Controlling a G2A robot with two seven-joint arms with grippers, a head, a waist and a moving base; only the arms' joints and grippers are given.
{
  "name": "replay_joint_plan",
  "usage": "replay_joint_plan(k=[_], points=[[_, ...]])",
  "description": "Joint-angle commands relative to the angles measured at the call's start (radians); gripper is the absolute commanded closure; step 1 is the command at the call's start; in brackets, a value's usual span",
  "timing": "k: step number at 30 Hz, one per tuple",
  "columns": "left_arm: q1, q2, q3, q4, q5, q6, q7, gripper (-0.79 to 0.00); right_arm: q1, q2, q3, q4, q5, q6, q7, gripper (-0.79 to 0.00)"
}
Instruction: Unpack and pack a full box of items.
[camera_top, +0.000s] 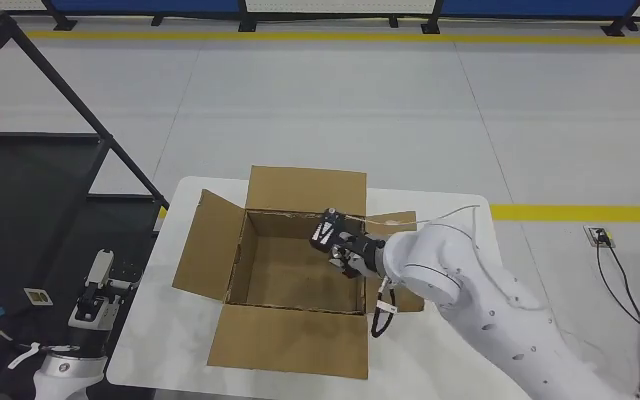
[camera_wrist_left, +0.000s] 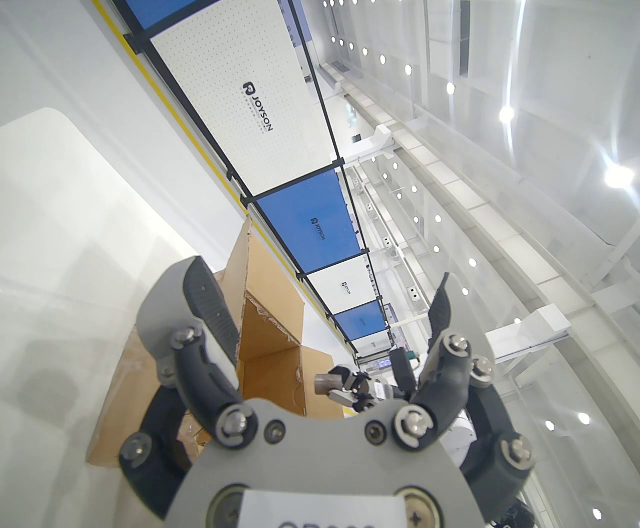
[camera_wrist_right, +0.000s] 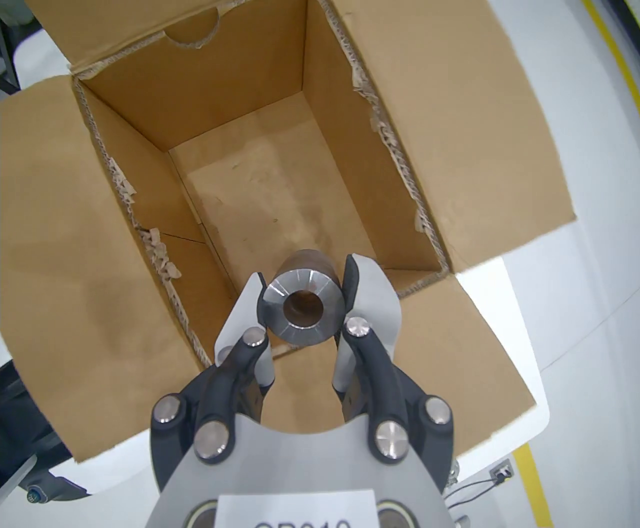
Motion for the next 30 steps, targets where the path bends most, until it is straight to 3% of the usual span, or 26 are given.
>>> replay_joint_plan(k=[1, 8, 17, 22, 28, 29, 30], points=[[0.0, 0.0, 0.0, 0.0, 0.0, 0.0, 0.0, -0.785, 0.09, -0.055, -0.124, 0.146, 0.018, 0.032, -0.024, 0.0], [0.0, 0.0, 0.0, 0.0, 0.0, 0.0, 0.0, -0.785, 0.239, -0.239, -0.335, 0.553, 0.073, 0.06, -0.138, 0.0], [0.0, 0.0, 0.0, 0.0, 0.0, 0.0, 0.0, -0.785, 0.31, -0.454, -0.429, 0.999, 0.169, 0.023, -0.186, 0.0], [0.0, 0.0, 0.0, 0.0, 0.0, 0.0, 0.0, -0.785, 0.308, -0.543, -0.456, 1.15, 0.167, -0.002, -0.217, 0.0], [0.0, 0.0, 0.0, 0.0, 0.0, 0.0, 0.0, -0.785, 0.305, -0.608, -0.464, 1.259, 0.154, -0.041, -0.27, 0.0], [0.0, 0.0, 0.0, 0.0, 0.0, 0.0, 0.0, -0.785, 0.305, -0.616, -0.464, 1.274, 0.152, -0.046, -0.275, -0.215], [0.0, 0.0, 0.0, 0.0, 0.0, 0.0, 0.0, -0.785, 0.305, -0.623, -0.464, 1.287, 0.15, -0.051, -0.28, -0.357]])
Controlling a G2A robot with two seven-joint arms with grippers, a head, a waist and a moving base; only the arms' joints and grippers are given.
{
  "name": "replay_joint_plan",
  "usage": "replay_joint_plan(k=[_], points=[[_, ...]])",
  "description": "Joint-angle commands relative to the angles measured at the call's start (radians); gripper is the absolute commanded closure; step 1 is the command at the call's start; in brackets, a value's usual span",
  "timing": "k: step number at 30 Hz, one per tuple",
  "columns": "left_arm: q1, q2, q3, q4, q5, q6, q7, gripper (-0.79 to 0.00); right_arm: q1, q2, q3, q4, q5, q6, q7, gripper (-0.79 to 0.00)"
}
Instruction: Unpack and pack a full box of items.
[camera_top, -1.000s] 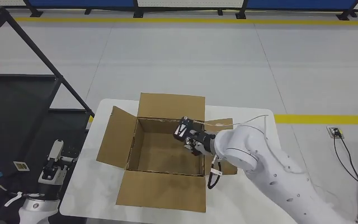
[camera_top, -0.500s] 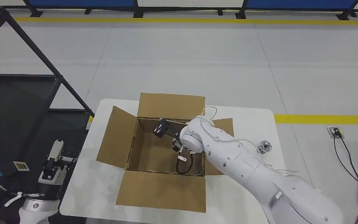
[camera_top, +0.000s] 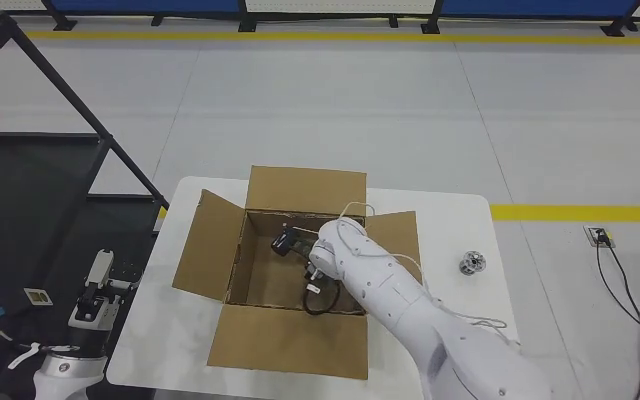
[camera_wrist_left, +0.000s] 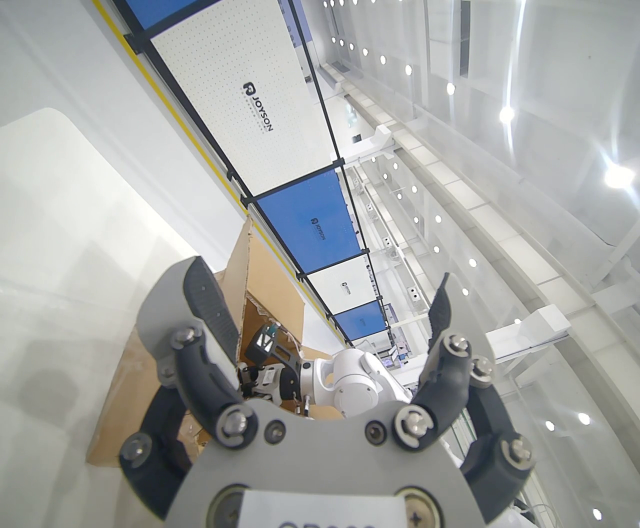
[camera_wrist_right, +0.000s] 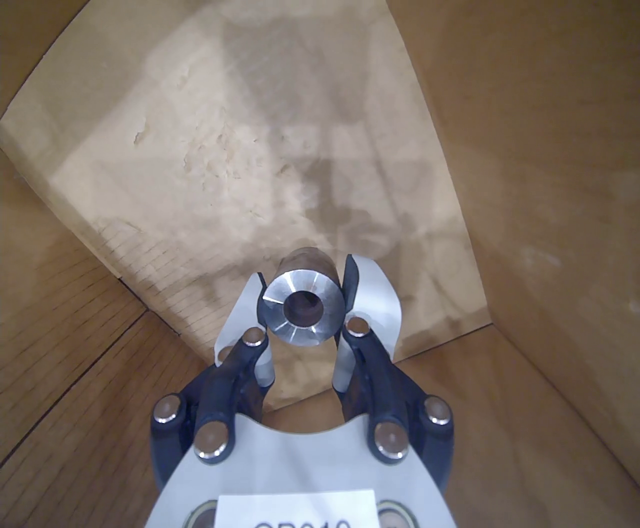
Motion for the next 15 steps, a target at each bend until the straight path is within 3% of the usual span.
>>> replay_joint_plan(k=[1, 8, 15], points=[[0.0, 0.0, 0.0, 0.0, 0.0, 0.0, 0.0, -0.785, 0.0, -0.014, 0.0, 0.028, -0.004, -0.01, -0.008, -0.785], [0.0, 0.0, 0.0, 0.0, 0.0, 0.0, 0.0, -0.785, 0.024, -0.036, 0.018, 0.075, 0.0, -0.075, -0.049, -0.785], [0.0, 0.0, 0.0, 0.0, 0.0, 0.0, 0.0, -0.785, 0.077, -0.027, 0.032, 0.06, -0.034, -0.123, -0.113, -0.785]])
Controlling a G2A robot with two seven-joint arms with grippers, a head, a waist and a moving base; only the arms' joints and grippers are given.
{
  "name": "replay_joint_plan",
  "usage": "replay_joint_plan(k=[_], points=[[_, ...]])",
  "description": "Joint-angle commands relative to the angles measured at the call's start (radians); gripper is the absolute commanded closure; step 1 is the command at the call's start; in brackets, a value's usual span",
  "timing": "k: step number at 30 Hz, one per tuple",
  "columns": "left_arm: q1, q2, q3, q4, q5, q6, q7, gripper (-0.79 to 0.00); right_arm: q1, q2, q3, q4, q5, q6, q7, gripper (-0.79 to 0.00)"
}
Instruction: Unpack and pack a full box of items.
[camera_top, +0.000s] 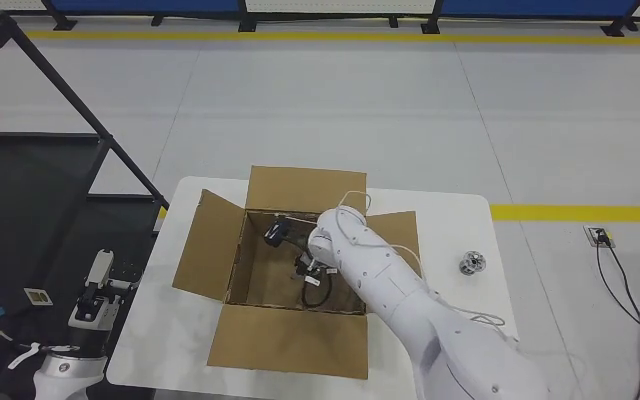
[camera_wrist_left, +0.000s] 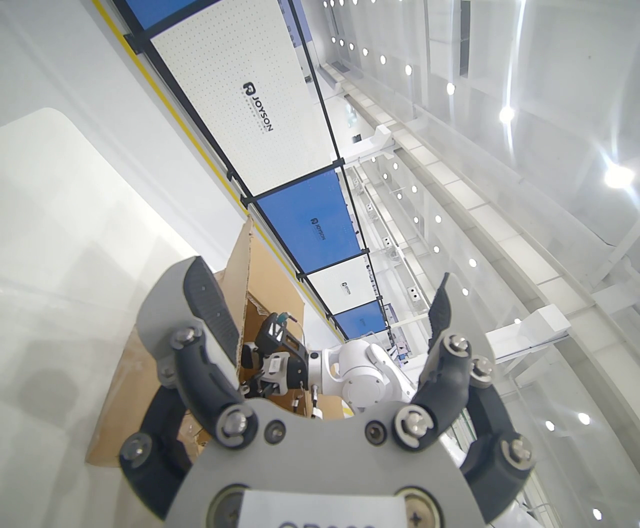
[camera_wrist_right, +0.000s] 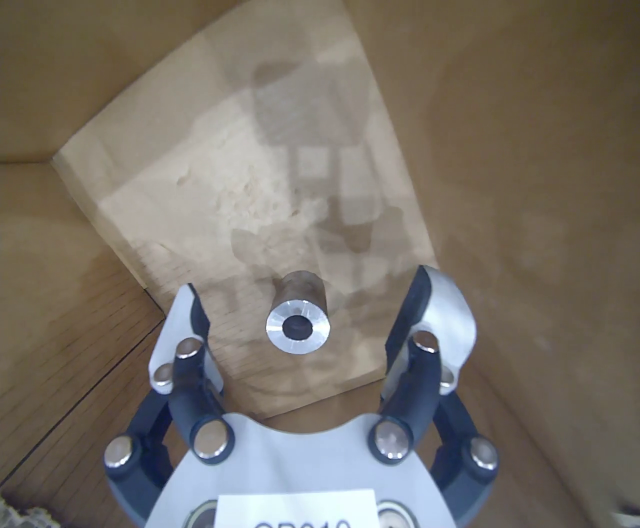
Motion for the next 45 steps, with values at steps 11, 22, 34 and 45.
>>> replay_joint_plan(k=[11, 22, 34, 45], points=[[0.0, 0.0, 0.0, 0.0, 0.0, 0.0, 0.0, -0.785, 0.099, 0.105, 0.092, 0.082, 0.077, -0.343, -0.042, -0.785], [0.0, 0.0, 0.0, 0.0, 0.0, 0.0, 0.0, -0.785, 0.113, 0.125, 0.107, 0.102, 0.093, -0.422, -0.056, -0.785], [0.0, 0.0, 0.0, 0.0, 0.0, 0.0, 0.0, -0.785, 0.113, 0.125, 0.107, 0.102, 0.093, -0.422, -0.056, -0.785], [0.0, 0.0, 0.0, 0.0, 0.0, 0.0, 0.0, -0.785, 0.118, 0.165, 0.101, -0.077, -0.012, -0.487, -0.26, -0.785]])
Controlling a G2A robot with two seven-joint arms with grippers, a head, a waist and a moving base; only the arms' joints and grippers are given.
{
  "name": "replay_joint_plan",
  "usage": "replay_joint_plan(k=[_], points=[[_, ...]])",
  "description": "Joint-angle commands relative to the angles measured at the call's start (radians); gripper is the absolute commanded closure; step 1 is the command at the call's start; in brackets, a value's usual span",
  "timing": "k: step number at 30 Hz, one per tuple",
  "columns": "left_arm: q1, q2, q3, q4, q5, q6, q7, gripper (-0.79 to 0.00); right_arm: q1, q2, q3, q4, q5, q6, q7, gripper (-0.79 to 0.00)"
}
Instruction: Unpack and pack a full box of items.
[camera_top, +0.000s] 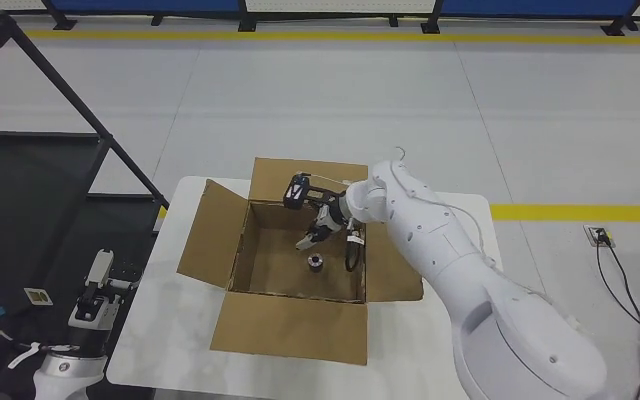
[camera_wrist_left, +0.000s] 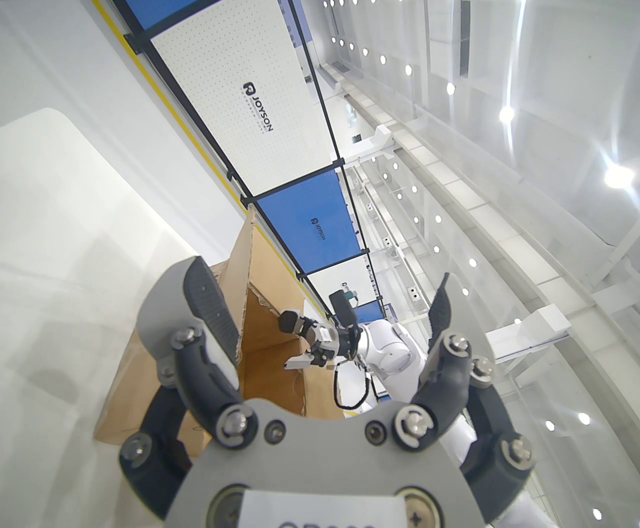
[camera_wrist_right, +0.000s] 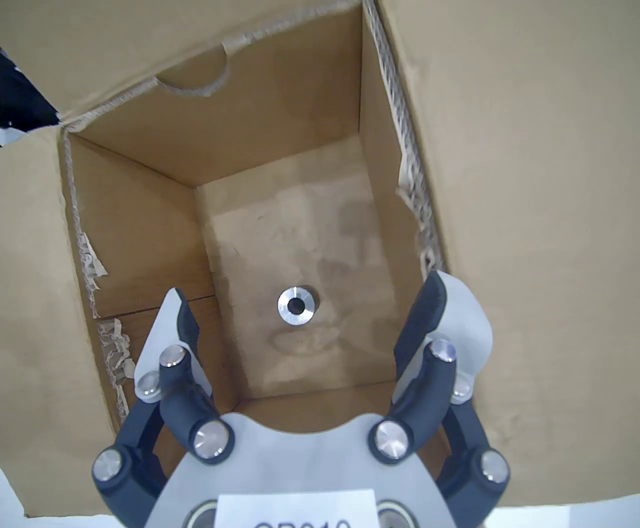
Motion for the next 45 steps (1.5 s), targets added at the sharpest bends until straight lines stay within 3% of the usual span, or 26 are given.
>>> replay_joint_plan(k=[1, 5, 9, 12, 15, 17, 20, 26, 29, 37, 45], points=[[0.0, 0.0, 0.0, 0.0, 0.0, 0.0, 0.0, -0.785, -0.005, 0.019, -0.004, -0.087, -0.059, 0.007, -0.053, -0.785], [0.0, 0.0, 0.0, 0.0, 0.0, 0.0, 0.0, -0.785, -0.042, 0.084, 0.024, -0.293, -0.146, 0.112, -0.099, -0.785], [0.0, 0.0, 0.0, 0.0, 0.0, 0.0, 0.0, -0.785, -0.151, 0.201, 0.142, -0.627, -0.205, 0.24, -0.045, -0.785], [0.0, 0.0, 0.0, 0.0, 0.0, 0.0, 0.0, -0.785, -0.328, 0.312, 0.311, -1.014, -0.275, 0.361, 0.12, -0.785], [0.0, 0.0, 0.0, 0.0, 0.0, 0.0, 0.0, -0.785, -0.574, 0.407, 0.539, -1.411, -0.357, 0.428, 0.304, -0.785], [0.0, 0.0, 0.0, 0.0, 0.0, 0.0, 0.0, -0.785, -0.717, 0.445, 0.682, -1.568, -0.391, 0.448, 0.375, -0.785], [0.0, 0.0, 0.0, 0.0, 0.0, 0.0, 0.0, -0.785, -0.849, 0.478, 0.852, -1.659, -0.45, 0.487, 0.429, -0.785], [0.0, 0.0, 0.0, 0.0, 0.0, 0.0, 0.0, -0.785, -0.984, 0.509, 1.086, -1.601, -0.576, 0.602, 0.472, -0.785], [0.0, 0.0, 0.0, 0.0, 0.0, 0.0, 0.0, -0.785, -1.006, 0.522, 1.157, -1.494, -0.588, 0.577, 0.508, -0.785], [0.0, 0.0, 0.0, 0.0, 0.0, 0.0, 0.0, -0.785, -0.938, 0.531, 1.163, -1.133, -0.54, 0.523, 0.536, -0.785], [0.0, 0.0, 0.0, 0.0, 0.0, 0.0, 0.0, -0.785, -0.846, 0.533, 1.12, -0.886, -0.537, 0.508, 0.491, -0.785]])
